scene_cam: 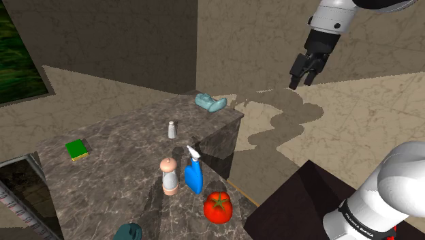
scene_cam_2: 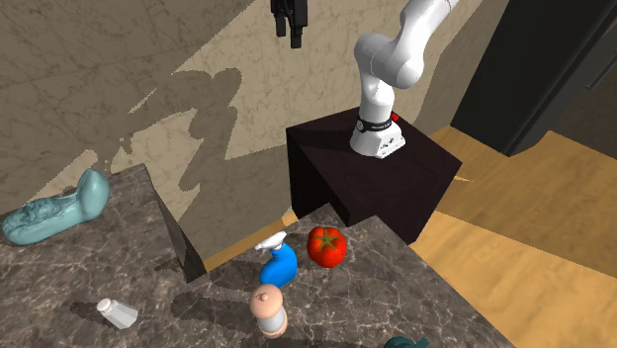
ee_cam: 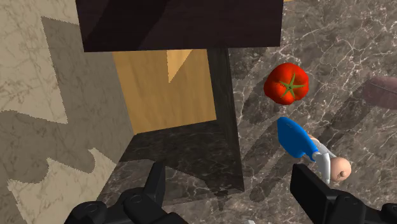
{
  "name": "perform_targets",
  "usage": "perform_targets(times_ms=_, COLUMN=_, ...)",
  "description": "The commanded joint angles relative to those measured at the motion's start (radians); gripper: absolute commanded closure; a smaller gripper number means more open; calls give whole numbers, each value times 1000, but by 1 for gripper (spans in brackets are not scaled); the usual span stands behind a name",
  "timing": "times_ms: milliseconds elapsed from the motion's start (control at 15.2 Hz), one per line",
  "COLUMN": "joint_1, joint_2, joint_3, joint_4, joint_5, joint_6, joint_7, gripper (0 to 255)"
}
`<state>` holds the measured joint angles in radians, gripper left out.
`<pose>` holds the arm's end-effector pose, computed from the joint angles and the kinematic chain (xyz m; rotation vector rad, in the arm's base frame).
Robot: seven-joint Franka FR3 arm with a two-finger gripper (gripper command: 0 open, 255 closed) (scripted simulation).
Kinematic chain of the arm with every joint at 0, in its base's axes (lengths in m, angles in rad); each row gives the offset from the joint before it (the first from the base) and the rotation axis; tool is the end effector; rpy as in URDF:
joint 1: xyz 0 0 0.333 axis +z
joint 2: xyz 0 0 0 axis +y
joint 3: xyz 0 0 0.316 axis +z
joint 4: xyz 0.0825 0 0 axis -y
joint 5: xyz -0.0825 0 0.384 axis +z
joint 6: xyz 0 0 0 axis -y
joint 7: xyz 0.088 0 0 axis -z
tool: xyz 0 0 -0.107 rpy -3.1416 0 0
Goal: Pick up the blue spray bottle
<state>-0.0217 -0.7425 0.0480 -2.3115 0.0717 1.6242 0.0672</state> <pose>0.3247 0.0205 0.6025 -3.0979 0.0845 -0.0821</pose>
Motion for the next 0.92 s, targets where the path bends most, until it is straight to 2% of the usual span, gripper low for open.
perform_targets(times_ms=0, joint_1=0, joint_2=0, joint_3=0, joint_4=0, joint_5=0, joint_6=0, joint_7=0, gripper=0)
perform_targets(times_ms=462, joint_1=35, joint_2=134, joint_3=112, joint_4=-47, joint_5=49, joint_6=176, joint_7=97, gripper=0)
perform_targets(times_ms=858, joint_1=57, joint_2=294, joint_3=206, joint_4=-40, joint_5=65, joint_6=323, joint_7=184, gripper=0)
